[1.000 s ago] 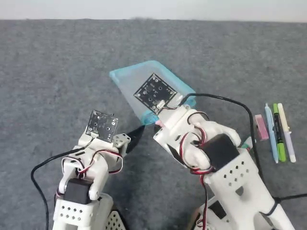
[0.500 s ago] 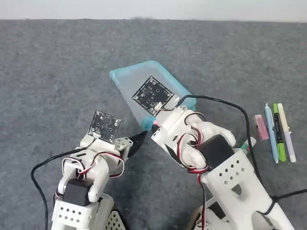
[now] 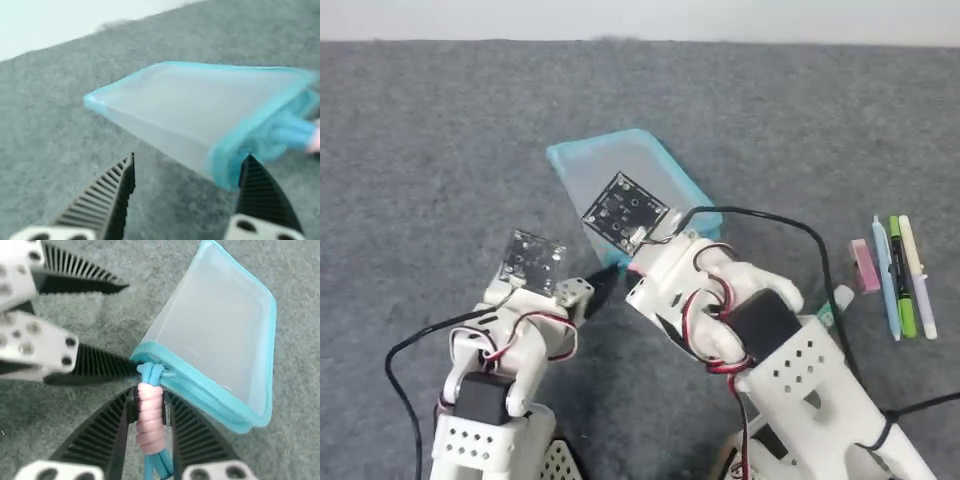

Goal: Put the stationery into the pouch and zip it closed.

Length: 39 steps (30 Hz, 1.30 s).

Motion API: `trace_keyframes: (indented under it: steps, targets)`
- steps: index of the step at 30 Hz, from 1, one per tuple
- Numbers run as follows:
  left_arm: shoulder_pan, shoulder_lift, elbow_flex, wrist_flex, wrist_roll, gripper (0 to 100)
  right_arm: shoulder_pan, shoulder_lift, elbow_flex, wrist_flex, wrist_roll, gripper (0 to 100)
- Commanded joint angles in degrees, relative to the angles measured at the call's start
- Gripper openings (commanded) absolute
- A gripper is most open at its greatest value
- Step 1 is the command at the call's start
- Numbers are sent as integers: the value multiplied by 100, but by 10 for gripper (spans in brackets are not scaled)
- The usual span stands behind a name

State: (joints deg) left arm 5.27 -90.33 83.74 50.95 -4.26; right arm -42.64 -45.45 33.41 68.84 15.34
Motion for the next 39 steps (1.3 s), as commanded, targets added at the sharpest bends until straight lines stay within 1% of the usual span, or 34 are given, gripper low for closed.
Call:
trace_keyframes:
  steps: [1,5,15,18,21,24,30,34,39]
  targets:
    - [-501,-53,-66,-378,97,320,-40,-505,53,-127,-35,6]
    - [-527,-53,-66,-387,97,320,22,-804,281,-92,-18,6]
    - [-563,-53,-57,-378,97,320,989,-822,826,-136,343,6]
    - [-563,-53,-48,-378,97,320,1235,-831,1073,-303,369,6]
    - [-563,-53,-48,-378,97,320,1411,-822,1292,-532,378,6]
    - [-563,-53,-48,-378,97,320,1490,-822,1327,-523,378,6]
    - [-563,-53,-48,-378,97,320,1349,-875,844,-259,273,6]
    - [-563,-53,-48,-387,97,320,813,-822,360,4,70,6]
    - [-563,-53,-22,-413,123,320,127,-884,-9,479,308,6]
